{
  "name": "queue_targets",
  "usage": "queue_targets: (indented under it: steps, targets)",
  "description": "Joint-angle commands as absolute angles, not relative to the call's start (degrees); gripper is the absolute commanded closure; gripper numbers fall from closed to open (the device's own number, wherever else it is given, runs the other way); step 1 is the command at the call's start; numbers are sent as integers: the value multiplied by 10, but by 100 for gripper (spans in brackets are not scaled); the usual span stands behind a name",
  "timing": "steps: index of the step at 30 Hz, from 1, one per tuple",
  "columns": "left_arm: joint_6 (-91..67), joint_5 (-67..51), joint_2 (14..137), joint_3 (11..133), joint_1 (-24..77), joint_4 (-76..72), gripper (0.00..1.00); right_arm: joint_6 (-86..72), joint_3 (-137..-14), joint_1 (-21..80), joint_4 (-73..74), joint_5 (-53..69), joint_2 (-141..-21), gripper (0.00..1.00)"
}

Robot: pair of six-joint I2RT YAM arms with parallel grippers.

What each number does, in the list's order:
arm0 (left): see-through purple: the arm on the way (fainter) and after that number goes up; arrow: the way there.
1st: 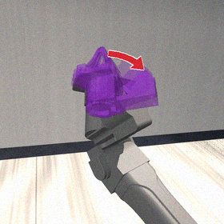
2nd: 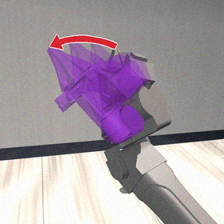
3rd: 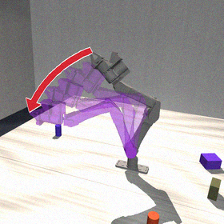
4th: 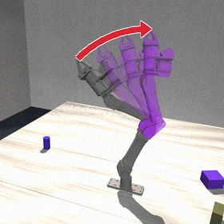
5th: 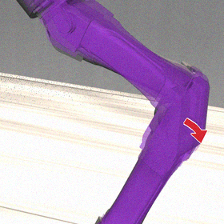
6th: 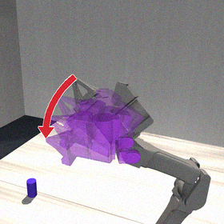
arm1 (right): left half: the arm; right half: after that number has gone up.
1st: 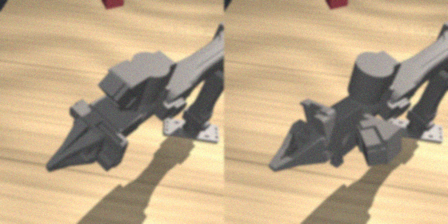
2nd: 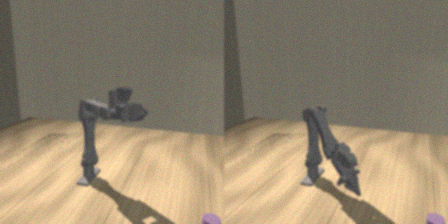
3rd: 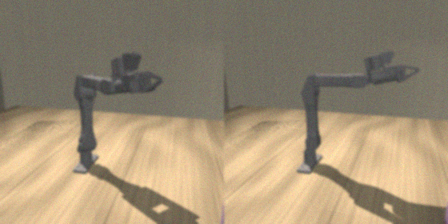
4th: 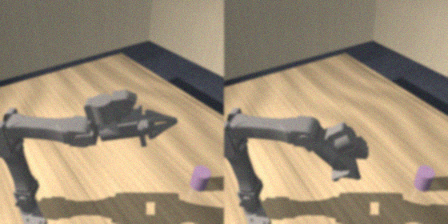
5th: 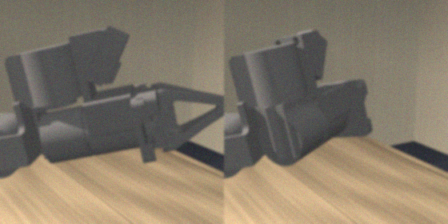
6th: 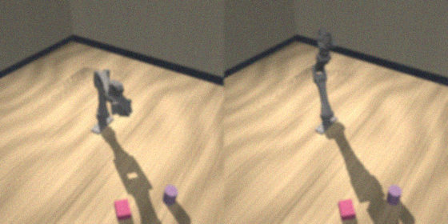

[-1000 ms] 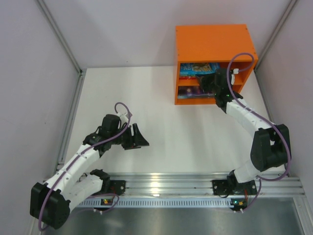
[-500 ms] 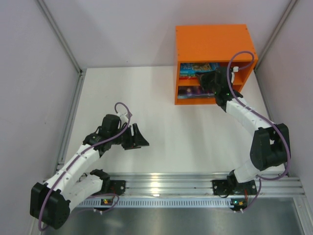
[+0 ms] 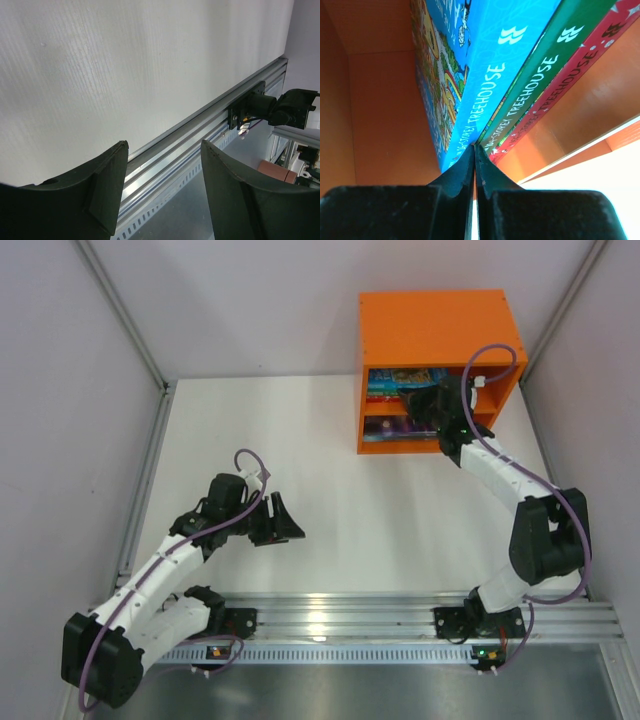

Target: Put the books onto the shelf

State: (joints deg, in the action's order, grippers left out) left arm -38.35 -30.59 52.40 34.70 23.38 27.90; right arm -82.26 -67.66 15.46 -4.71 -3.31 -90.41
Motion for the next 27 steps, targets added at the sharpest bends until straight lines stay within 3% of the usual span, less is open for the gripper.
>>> queue_targets:
  steps: [1, 18, 27]
  targets:
    - [-371, -306, 523, 345, 234, 265, 35, -817, -714, 146, -72, -37, -907, 100]
    - [-374, -304, 518, 352, 234, 271, 35, -803, -704, 144, -61, -4, -890, 100]
    - [-391, -291, 493, 405, 234, 259, 35, -681, -614, 142, 28, 76, -725, 98]
